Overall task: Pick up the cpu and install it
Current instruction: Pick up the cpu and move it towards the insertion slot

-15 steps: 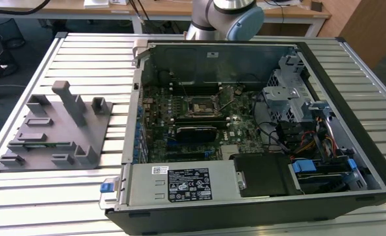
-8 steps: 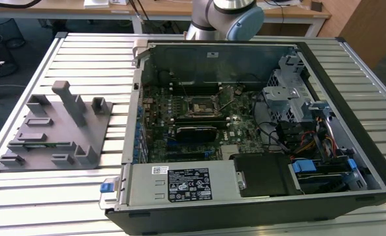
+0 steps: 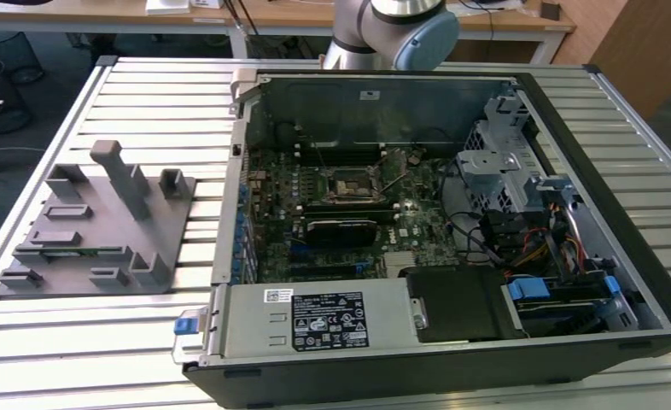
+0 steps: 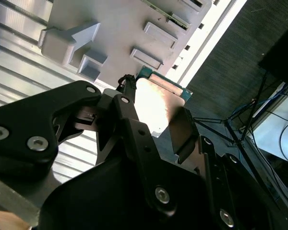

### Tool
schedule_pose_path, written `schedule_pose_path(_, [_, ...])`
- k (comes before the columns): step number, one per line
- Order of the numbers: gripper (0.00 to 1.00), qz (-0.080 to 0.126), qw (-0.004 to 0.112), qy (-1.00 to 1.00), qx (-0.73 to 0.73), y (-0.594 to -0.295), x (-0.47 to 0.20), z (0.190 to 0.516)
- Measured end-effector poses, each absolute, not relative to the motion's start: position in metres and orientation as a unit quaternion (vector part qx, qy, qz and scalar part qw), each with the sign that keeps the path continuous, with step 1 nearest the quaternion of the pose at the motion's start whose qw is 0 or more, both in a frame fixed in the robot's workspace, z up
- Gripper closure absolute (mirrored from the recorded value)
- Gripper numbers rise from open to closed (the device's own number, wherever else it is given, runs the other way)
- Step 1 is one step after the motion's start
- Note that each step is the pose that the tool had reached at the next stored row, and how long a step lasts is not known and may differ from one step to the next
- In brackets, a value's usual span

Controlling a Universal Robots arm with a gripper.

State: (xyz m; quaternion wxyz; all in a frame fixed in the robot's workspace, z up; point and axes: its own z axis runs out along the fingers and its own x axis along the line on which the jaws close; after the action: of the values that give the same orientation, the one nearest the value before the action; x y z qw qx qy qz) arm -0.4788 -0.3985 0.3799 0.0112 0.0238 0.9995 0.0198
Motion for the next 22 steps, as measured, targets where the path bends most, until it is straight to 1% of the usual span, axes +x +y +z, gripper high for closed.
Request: schedule_pose_path(22, [0.47,0.02,0.014,0.999,0.024,-0.398,-0.479,0.419])
